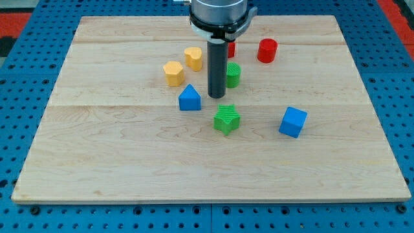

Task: Push the blue cube towards the green star

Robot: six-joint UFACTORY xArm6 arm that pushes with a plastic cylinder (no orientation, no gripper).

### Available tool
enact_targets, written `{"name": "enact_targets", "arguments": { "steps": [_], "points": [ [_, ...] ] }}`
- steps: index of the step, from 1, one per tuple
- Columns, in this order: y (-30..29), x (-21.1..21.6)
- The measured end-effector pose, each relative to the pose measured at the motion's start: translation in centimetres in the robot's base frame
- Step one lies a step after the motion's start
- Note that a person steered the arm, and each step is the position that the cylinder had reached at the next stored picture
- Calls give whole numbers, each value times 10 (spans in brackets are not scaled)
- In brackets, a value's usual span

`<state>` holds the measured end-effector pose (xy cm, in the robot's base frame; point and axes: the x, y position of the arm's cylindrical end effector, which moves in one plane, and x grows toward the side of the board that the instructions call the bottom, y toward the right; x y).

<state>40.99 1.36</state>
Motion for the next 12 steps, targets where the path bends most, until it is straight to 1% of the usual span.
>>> {"name": "enact_targets", "arguments": {
  "steps": [2,3,4,5,7,8,10,11,12],
  "points": [
    [-25,-8],
    [-35,-23],
    [-33,-40],
    [-33,-47],
    [-32,-52],
    [-27,-54],
    [14,-56],
    [24,-53],
    [20,-45]
  ]
}}
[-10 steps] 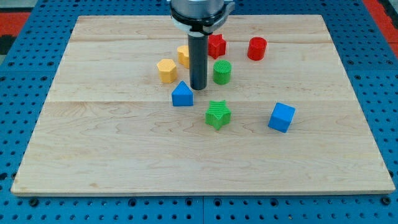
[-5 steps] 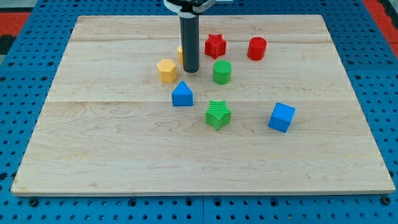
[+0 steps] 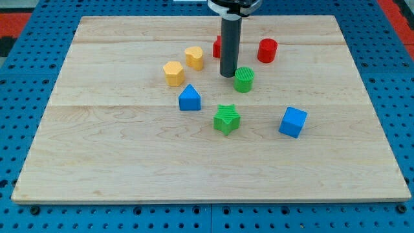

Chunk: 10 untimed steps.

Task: Push the blue cube towards the green star

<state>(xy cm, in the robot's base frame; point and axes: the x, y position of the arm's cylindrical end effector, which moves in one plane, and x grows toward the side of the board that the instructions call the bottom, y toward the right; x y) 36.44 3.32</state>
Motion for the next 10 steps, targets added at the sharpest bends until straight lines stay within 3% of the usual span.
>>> {"name": "enact_targets", "arguments": {
  "steps": [5,7,10],
  "points": [
    [0,-2],
    [0,-28],
    [96,-16]
  ]
}}
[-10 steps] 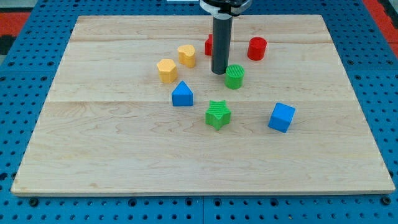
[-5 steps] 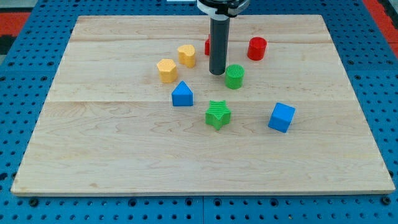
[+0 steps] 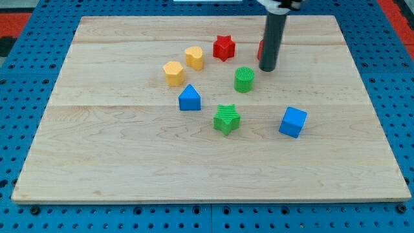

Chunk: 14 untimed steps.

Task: Push the blue cube towards the green star

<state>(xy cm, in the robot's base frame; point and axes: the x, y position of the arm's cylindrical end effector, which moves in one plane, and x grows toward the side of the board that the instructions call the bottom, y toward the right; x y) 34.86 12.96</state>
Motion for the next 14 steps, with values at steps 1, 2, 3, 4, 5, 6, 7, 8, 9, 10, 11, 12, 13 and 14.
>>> {"name": "enact_targets", "arguments": {
  "steps": [1,2,3,4,5,6,7,8,9,10,11,12,13,14],
  "points": [
    [53,0],
    [109,0],
    [162,-12],
    [174,-15],
    [183,-8],
    [183,43],
    [171,98],
    [141,125],
    [125,119],
    [79,119],
    [51,145],
    [49,145],
    [23,145],
    [-6,143]
  ]
}}
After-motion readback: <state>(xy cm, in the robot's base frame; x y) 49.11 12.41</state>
